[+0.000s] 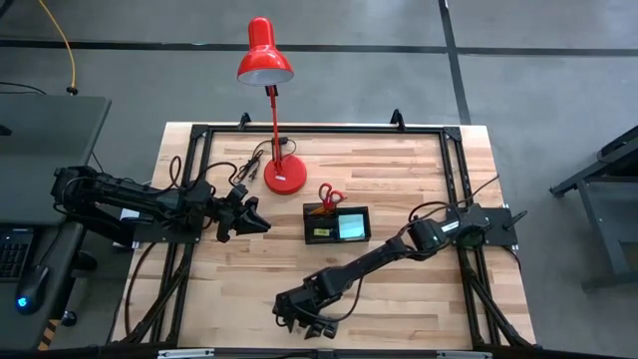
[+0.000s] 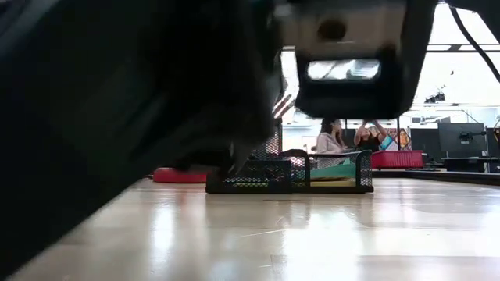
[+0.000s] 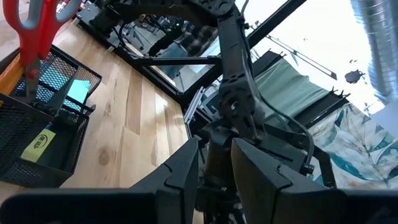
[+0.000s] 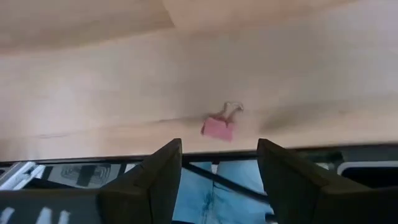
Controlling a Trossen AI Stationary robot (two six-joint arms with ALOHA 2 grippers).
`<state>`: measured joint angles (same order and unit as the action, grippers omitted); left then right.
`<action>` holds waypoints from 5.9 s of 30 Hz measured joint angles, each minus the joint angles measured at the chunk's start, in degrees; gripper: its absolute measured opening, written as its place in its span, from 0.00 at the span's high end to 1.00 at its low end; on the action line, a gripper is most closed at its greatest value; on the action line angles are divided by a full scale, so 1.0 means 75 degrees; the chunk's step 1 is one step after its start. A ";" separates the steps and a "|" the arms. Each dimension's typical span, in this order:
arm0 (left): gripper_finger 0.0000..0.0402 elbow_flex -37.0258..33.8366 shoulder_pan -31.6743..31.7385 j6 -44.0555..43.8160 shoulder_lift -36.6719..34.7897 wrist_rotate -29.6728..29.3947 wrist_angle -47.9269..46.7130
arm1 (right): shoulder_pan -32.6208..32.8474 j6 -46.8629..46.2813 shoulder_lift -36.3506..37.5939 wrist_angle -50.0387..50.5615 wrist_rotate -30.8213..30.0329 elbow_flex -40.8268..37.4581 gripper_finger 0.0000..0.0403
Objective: Pick and place office supplies into organizer
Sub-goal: Put the pink binder clip into the black desk organizer
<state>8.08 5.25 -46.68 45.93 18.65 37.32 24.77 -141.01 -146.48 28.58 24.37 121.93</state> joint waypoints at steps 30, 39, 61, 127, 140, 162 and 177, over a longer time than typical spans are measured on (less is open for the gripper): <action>0.78 0.0000 -0.0001 0.0190 -0.0003 0.0428 -0.0195 | -0.0052 0.1305 -0.0289 0.0169 0.0831 0.0014 0.97; 0.78 0.0000 -0.0001 0.0200 -0.0003 0.0387 -0.0195 | -0.0068 0.1411 -0.0329 -0.0470 0.1069 -0.0017 0.78; 0.78 0.0000 -0.0002 0.0222 -0.0003 0.0402 -0.0194 | -0.0650 0.2559 -0.0311 0.0012 0.1583 -0.0009 0.50; 0.78 0.0003 0.0000 0.0391 0.0000 0.0553 -0.0245 | -0.0900 0.5154 0.0315 0.4145 -0.0312 0.1504 1.00; 0.78 0.0003 0.0000 0.0373 -0.0019 0.1604 -0.0144 | -0.1560 0.6672 0.1057 0.4130 -0.2330 0.1504 1.00; 0.78 0.0003 0.0000 0.0046 -0.0994 0.1767 0.1404 | -0.0242 0.6629 0.1130 -0.2090 -0.6989 0.0219 1.00; 0.78 0.0003 0.0000 -0.0371 -0.1252 0.1361 0.1633 | -0.0565 0.6855 0.3907 -0.4796 -0.7937 -0.5017 1.00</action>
<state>8.10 5.26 -49.46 36.54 28.86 49.57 20.54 -89.59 -117.18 -7.39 -35.16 84.30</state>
